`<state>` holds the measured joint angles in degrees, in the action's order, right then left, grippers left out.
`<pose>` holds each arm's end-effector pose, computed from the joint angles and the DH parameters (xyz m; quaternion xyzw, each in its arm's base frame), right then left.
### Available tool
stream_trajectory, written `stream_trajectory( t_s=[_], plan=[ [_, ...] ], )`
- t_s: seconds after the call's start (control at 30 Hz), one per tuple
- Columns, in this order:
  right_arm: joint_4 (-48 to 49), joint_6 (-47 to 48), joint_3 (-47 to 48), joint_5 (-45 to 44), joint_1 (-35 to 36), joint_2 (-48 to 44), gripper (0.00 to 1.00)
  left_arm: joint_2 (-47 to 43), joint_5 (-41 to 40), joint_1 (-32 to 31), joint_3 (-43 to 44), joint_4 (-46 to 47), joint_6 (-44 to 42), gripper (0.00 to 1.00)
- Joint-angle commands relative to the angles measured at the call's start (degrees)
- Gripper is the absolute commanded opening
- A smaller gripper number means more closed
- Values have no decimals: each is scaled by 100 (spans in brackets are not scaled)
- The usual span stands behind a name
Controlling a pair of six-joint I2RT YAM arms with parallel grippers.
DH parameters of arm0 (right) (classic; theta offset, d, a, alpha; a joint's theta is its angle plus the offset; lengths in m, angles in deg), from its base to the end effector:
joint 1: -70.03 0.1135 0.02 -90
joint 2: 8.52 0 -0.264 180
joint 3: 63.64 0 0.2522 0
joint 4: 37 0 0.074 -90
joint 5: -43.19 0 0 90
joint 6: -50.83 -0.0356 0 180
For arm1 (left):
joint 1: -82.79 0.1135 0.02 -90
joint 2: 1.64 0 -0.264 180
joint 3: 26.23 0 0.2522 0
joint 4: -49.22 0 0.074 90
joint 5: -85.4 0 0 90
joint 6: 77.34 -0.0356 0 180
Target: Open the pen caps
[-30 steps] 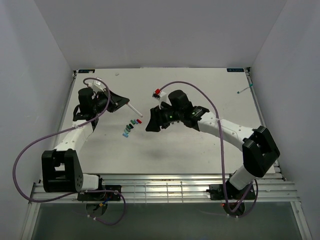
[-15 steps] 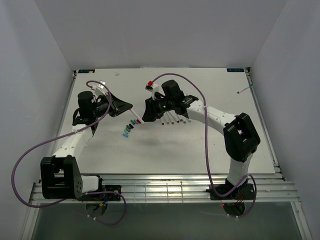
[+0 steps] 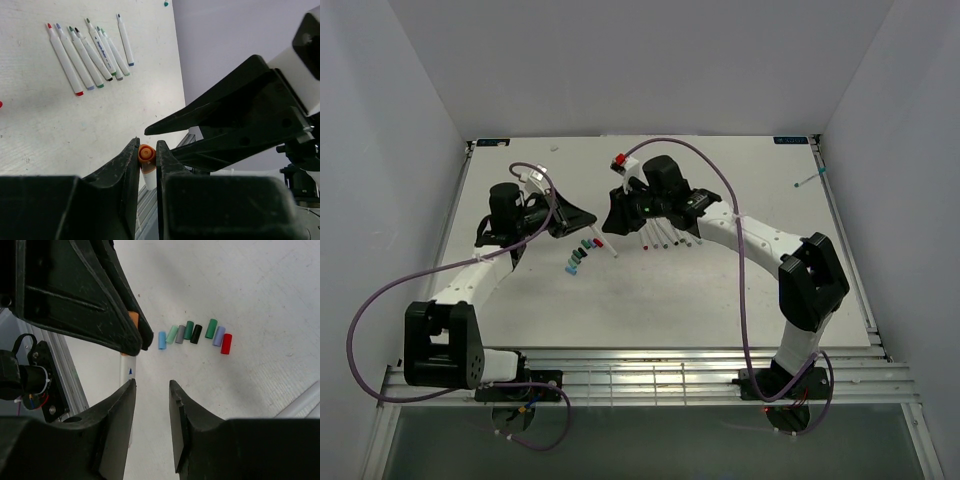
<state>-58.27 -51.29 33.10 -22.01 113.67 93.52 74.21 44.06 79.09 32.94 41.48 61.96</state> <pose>0.2946 0.3015 0.3008 -0.3343 0.7689 0.4016 0.3684 0.2835 -0.0451 0.2568 -0.0912 0.7926 -0.5301 0.2871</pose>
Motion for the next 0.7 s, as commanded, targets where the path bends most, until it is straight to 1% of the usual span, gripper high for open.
stream_trajectory(
  t_s=[0.0, 0.1, 0.3, 0.43, 0.57, 0.6, 0.67],
  plan=[
    [30, 157, 167, -203, 48, -123, 39, 0, 55, -104, 3, 39, -157, 0],
    [206, 140, 8, -291, 48, -272, 41, 43, 47, -104, -6, 22, -175, 0],
    [206, -1, 52, 315, 57, -97, 41, 122, 38, -174, 91, 57, -122, 0],
    [513, -212, -133, 631, 118, 9, 41, 175, -6, -236, 205, 57, -87, 0],
    [680, -308, -343, 649, 233, -8, 41, 210, -41, -253, 240, 66, -78, 0],
    [915, -404, -379, 693, 233, 0, 41, 210, -41, -254, 240, 57, -78, 0],
    [935, -458, -388, 763, 268, 87, 39, 211, -32, -262, 240, 109, -17, 0]
  ],
)
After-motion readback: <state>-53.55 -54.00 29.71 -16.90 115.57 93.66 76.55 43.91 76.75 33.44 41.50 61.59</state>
